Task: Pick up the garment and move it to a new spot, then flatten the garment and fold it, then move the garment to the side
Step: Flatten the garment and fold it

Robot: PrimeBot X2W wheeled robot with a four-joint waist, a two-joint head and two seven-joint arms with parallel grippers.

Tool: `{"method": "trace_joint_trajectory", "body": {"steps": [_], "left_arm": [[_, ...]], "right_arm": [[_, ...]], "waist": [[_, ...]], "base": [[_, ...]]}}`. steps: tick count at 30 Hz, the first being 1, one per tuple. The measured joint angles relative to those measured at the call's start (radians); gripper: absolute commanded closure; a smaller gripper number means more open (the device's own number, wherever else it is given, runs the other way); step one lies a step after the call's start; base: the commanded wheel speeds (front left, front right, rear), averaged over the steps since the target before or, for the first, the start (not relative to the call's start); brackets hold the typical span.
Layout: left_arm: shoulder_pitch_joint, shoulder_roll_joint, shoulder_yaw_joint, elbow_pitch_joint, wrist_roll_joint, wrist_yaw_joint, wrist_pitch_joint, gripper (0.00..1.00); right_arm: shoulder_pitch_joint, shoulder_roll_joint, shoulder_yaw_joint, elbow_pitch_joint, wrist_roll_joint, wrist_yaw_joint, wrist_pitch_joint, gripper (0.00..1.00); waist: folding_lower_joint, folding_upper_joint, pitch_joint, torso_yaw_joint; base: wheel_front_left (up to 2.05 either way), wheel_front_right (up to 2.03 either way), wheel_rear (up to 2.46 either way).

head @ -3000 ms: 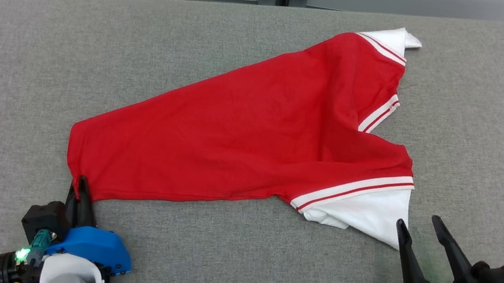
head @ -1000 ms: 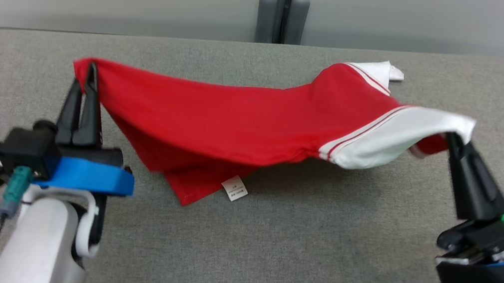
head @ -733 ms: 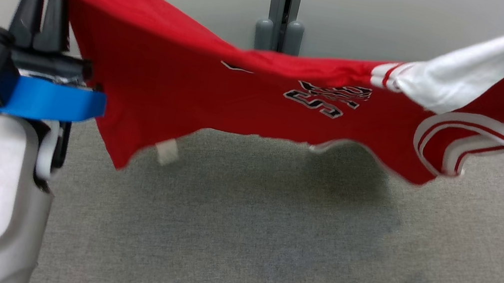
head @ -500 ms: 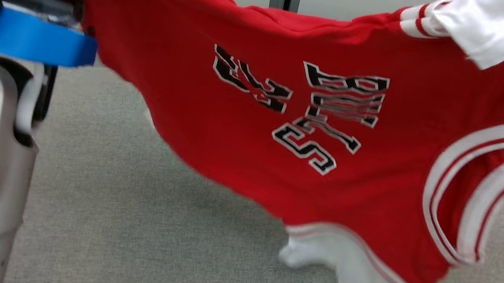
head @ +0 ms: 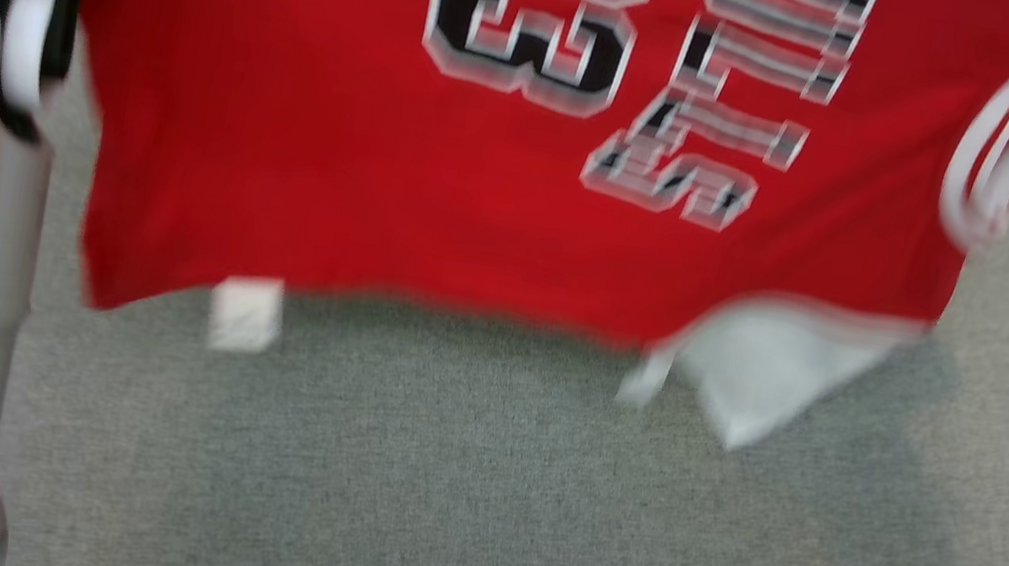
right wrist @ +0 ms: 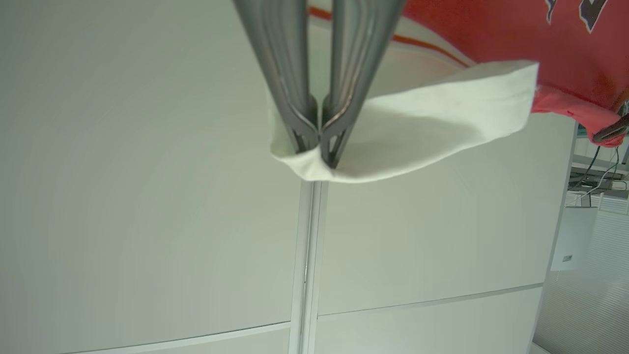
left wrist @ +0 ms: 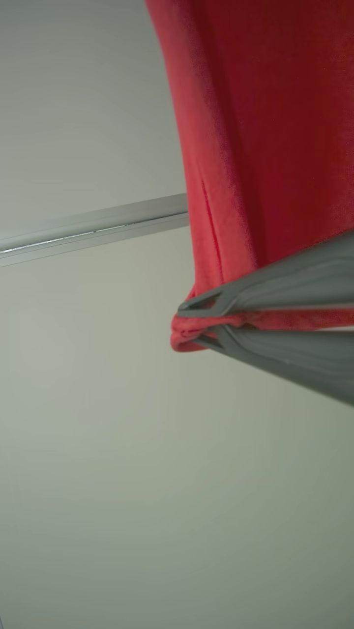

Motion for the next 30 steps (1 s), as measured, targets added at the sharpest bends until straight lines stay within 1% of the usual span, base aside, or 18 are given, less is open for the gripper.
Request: {"method": "trace_joint_trajectory", "body": {"steps": [3,6,8,11,13,16,19,22,25,30], "left_arm": [[-0.104,-0.007,0.005,0.08,0.013,0.03,-0.054,1.0],[-0.198,-0.03,0.007,0.142,0.026,0.067,-0.144,1.0],[-0.222,-0.049,0.006,0.172,0.03,0.091,-0.205,1.0],[-0.204,-0.068,0.002,0.244,0.022,0.099,-0.25,1.0],[-0.147,-0.08,0.007,0.289,0.005,0.108,-0.272,1.0],[-0.019,-0.096,0.022,0.366,-0.03,0.111,-0.297,1.0],[0.128,-0.134,0.027,0.427,-0.063,0.107,-0.307,1.0],[0.277,-0.164,0.026,0.421,-0.086,0.103,-0.307,1.0],[0.417,-0.184,0.034,0.409,-0.111,0.103,-0.307,1.0],[0.597,-0.192,0.051,0.386,-0.133,0.104,-0.307,1.0]], "right_arm": [[-0.125,0.018,-0.027,0.072,-0.047,0.0,0.0,1.0],[-0.214,0.035,-0.064,0.119,-0.087,0.0,0.0,1.0],[-0.236,0.045,-0.087,0.141,-0.108,0.0,0.0,1.0],[-0.218,0.071,-0.119,0.166,-0.088,0.0,0.0,1.0],[-0.145,0.073,-0.093,0.167,-0.076,0.0,0.0,1.0],[0.019,0.077,-0.079,0.171,-0.034,0.001,0.001,1.0],[0.187,0.09,-0.081,0.158,0.013,0.001,0.0,1.0],[0.381,0.122,-0.081,0.157,0.082,0.001,0.001,1.0],[0.531,0.154,-0.094,0.154,0.118,0.001,0.002,1.0],[0.708,0.204,-0.094,0.145,0.117,0.001,0.002,1.0]], "waist": [[0.0001,0.0,0.064,-0.004],[0.0002,0.0,0.111,0.006],[0.0002,0.0,0.131,0.017],[0.0002,0.0,0.151,0.032],[0.0002,0.0,0.155,0.038],[0.0002,0.0,0.15,0.04],[0.0,0.0,0.137,0.042],[0.0,0.0,0.124,0.041],[-0.0002,0.0,0.105,0.036],[-0.0003,0.0,0.052,0.025]], "base": [[0.0,0.0,0.0],[0.0,0.0,0.0],[0.0,0.0,0.0],[0.0,0.0,0.0],[0.0,0.0,0.0],[0.0,0.0,0.0],[0.0,0.0,0.0],[0.0,0.0,0.0],[0.0,0.0,0.0],[0.0,0.0,0.0]]}}
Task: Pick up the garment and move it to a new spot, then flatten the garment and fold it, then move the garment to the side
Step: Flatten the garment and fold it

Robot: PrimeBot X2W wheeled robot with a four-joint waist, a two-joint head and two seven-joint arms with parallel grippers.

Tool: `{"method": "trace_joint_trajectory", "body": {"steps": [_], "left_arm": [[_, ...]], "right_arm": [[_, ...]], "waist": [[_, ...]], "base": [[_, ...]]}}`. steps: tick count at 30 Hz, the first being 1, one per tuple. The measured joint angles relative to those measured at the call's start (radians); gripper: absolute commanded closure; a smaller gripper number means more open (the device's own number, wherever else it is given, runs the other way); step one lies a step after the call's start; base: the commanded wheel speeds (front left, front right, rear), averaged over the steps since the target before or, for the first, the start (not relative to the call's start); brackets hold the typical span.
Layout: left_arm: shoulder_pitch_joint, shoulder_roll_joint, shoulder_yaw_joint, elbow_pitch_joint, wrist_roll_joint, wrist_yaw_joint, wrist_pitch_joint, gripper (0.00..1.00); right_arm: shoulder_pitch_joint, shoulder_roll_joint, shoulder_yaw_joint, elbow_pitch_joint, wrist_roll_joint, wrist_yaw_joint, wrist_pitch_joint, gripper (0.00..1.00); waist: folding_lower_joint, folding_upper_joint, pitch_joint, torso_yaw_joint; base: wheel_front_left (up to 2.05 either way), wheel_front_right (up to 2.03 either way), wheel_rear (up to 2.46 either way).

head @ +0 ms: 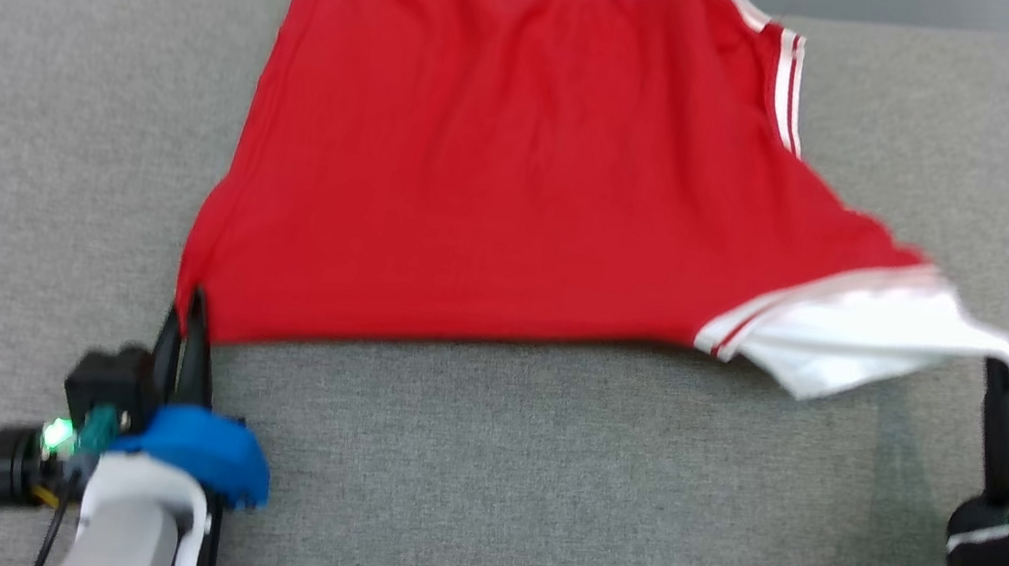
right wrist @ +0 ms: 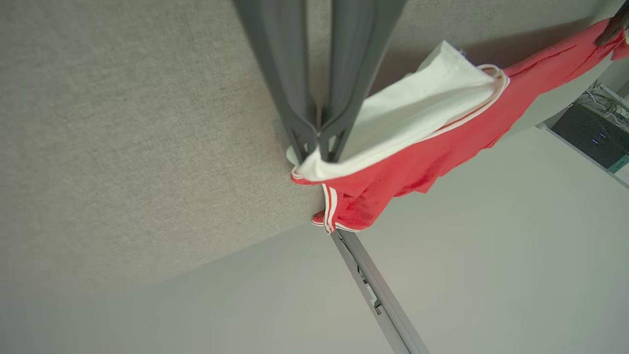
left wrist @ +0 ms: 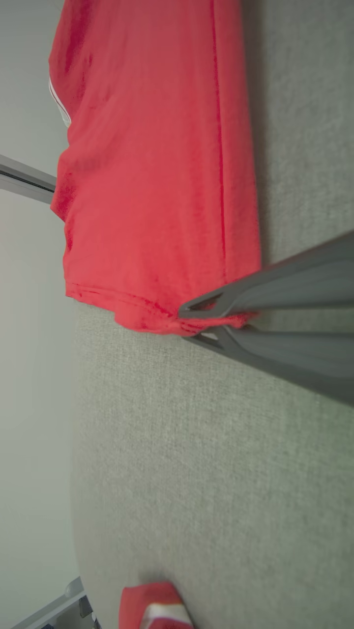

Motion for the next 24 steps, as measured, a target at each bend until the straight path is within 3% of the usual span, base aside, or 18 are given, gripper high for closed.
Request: {"method": "trace_joint_trajectory", "body": {"steps": [13,24], "left_arm": [[0.294,-0.001,-0.046,-0.043,-0.076,0.011,0.0,1.0],[0.401,-0.002,-0.089,-0.091,-0.096,0.035,0.0,1.0]], "right_arm": [[0.291,0.058,0.03,-0.01,-0.027,0.0,0.0,1.0],[0.436,0.059,-0.017,-0.065,-0.028,0.0,0.0,1.0]], "waist": [[-0.0001,0.0,-0.159,-0.007],[0.0,0.0,-0.212,0.016]], "base": [[0.0,0.0,0.0],[0.0,0.0,0.0]]}}
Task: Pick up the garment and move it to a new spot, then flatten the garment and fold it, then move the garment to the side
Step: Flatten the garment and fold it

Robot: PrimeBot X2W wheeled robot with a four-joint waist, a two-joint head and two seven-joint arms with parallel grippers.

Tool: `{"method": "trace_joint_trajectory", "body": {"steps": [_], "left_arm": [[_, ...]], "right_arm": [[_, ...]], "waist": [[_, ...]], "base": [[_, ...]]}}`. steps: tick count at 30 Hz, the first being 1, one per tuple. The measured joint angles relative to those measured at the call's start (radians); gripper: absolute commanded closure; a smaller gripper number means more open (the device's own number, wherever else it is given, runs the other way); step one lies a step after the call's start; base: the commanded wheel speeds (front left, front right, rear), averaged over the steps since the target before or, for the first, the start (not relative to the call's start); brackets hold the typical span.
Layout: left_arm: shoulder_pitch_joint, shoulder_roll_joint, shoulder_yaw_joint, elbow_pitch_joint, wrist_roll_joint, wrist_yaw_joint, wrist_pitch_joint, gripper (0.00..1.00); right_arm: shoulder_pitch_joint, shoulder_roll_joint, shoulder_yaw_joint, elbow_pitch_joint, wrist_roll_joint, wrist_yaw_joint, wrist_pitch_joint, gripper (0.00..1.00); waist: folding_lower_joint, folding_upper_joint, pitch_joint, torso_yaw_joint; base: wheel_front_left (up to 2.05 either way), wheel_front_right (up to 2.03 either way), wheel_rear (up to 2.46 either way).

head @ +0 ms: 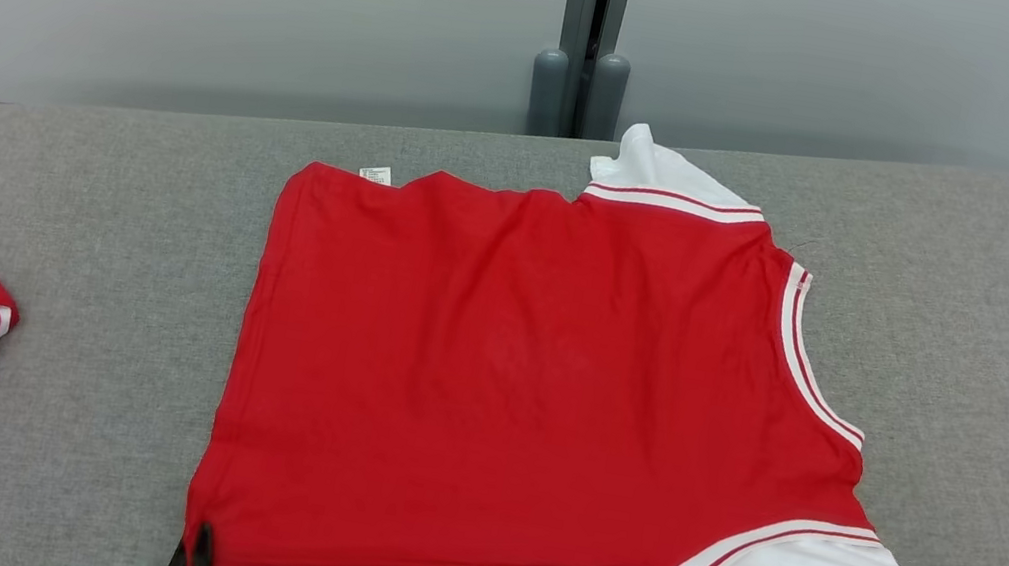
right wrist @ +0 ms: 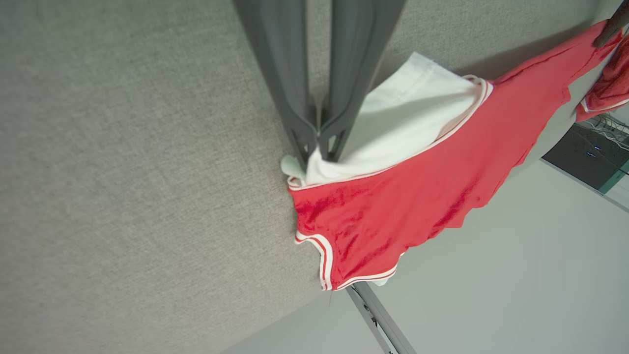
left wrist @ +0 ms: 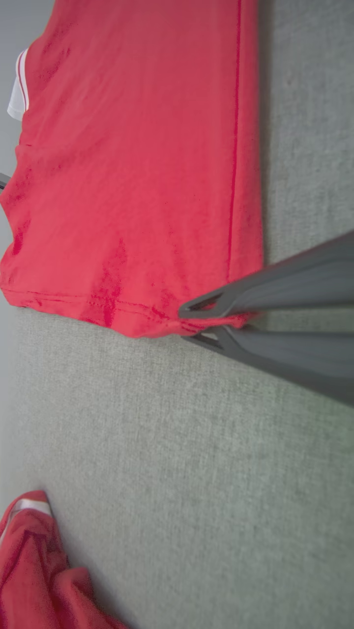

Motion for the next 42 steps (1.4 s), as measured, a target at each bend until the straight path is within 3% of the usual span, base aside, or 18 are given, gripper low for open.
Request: {"method": "trace_joint_trajectory", "body": {"steps": [12,26,38,39,40,41,42], "left_arm": [[-0.149,0.002,-0.022,-0.113,0.027,-0.021,0.0,1.0],[-0.38,0.002,-0.095,0.079,-0.001,0.035,0.0,1.0],[-0.491,0.002,-0.113,0.186,-0.029,0.061,0.0,1.0],[-0.497,0.002,-0.113,0.188,-0.029,0.065,0.0,1.0],[-0.501,0.002,-0.112,0.181,-0.027,0.074,0.0,0.77],[-0.502,0.002,-0.11,0.17,-0.025,0.08,0.0,0.13],[-0.502,0.002,-0.106,0.153,-0.02,0.092,0.0,0.0]], "right_arm": [[-0.172,0.003,-0.017,-0.044,0.019,-0.001,0.0,1.0],[-0.475,-0.026,0.085,0.166,0.008,-0.001,-0.001,1.0],[-0.606,-0.018,0.105,0.278,-0.014,-0.001,0.0,1.0],[-0.615,-0.018,0.104,0.281,-0.04,-0.001,0.0,0.63],[-0.622,-0.017,0.099,0.283,-0.059,-0.001,0.0,0.0],[-0.627,-0.016,0.093,0.28,-0.09,-0.001,0.0,0.0],[-0.628,-0.015,0.084,0.27,-0.128,-0.001,0.0,0.0]], "waist": [[0.0003,0.0,0.049,0.005],[0.0003,0.0,0.133,0.018],[0.0004,0.0,0.204,0.023],[0.0003,0.0,0.207,0.023],[0.0003,0.0,0.21,0.022],[0.0003,0.0,0.213,0.022],[0.0003,0.0,0.214,0.023]], "base": [[0.0,0.0,0.0],[0.0,0.0,0.0],[0.0,0.0,0.0],[0.0,0.0,0.0],[0.0,0.0,0.0],[0.0,0.0,0.0],[0.0,0.0,0.0]]}}
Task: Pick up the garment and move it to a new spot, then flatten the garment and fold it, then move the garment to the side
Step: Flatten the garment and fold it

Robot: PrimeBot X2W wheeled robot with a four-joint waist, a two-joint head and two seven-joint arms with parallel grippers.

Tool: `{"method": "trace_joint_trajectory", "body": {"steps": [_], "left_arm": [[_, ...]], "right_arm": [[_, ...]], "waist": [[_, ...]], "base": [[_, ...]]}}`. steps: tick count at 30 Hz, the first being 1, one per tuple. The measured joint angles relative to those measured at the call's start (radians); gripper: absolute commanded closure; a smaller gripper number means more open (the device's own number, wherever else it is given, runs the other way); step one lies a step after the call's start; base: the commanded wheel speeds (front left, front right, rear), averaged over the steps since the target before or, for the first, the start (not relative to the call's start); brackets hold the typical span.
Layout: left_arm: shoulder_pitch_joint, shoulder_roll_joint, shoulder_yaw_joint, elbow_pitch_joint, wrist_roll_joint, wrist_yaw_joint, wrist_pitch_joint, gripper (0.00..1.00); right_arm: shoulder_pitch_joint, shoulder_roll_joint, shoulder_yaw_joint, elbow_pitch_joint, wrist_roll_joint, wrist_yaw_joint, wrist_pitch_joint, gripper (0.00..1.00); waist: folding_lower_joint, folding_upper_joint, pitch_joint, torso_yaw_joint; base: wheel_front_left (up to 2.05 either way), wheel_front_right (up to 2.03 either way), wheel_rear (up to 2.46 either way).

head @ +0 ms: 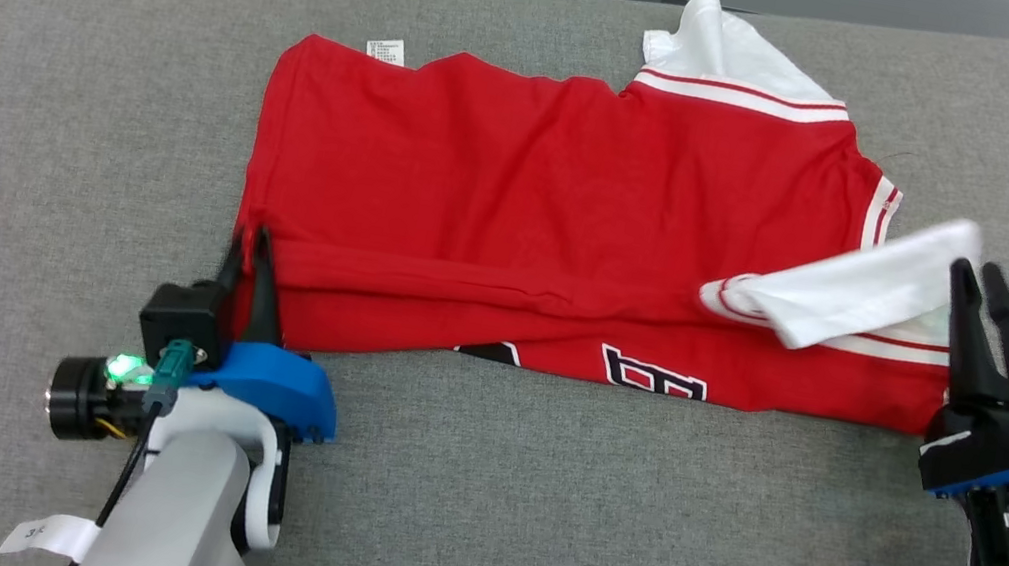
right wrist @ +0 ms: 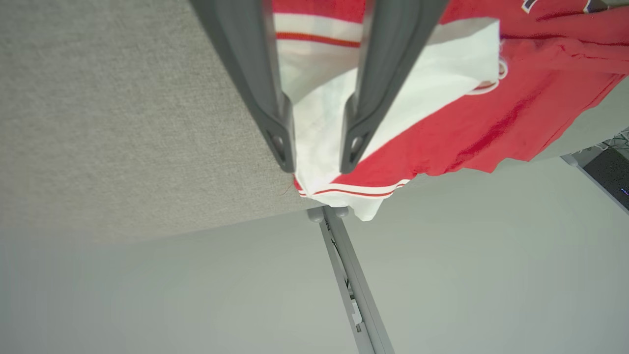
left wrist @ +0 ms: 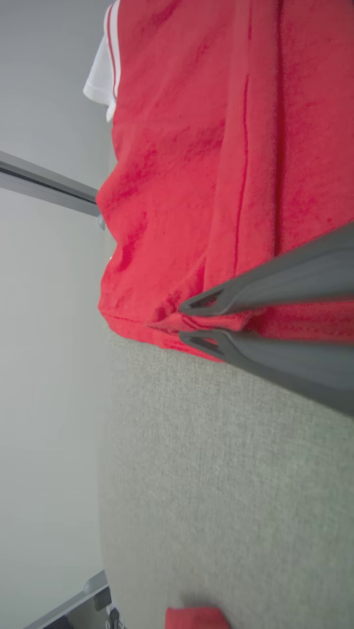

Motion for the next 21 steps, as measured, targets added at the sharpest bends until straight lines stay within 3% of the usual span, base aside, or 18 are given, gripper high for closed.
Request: {"method": "trace_joint_trajectory", "body": {"steps": [7,15,21], "left_arm": [[0.086,0.0,0.047,-0.188,0.08,0.049,0.0,0.0],[0.242,0.001,0.044,-0.204,0.104,0.025,0.0,0.0],[0.333,0.0,0.057,-0.209,0.107,0.003,0.0,0.0]], "right_arm": [[0.052,0.063,-0.104,-0.123,-0.275,0.0,0.0,0.0],[0.211,0.159,-0.136,-0.168,-0.447,0.0,0.0,0.0],[0.302,0.204,-0.154,-0.152,-0.495,0.0,0.0,0.0]], "waist": [[0.0,0.0,-0.023,-0.004],[-0.0002,0.0,-0.105,-0.011],[-0.0003,0.0,-0.179,-0.015]], "base": [[0.0,0.0,0.0],[0.0,0.0,0.0],[0.0,0.0,0.0]]}}
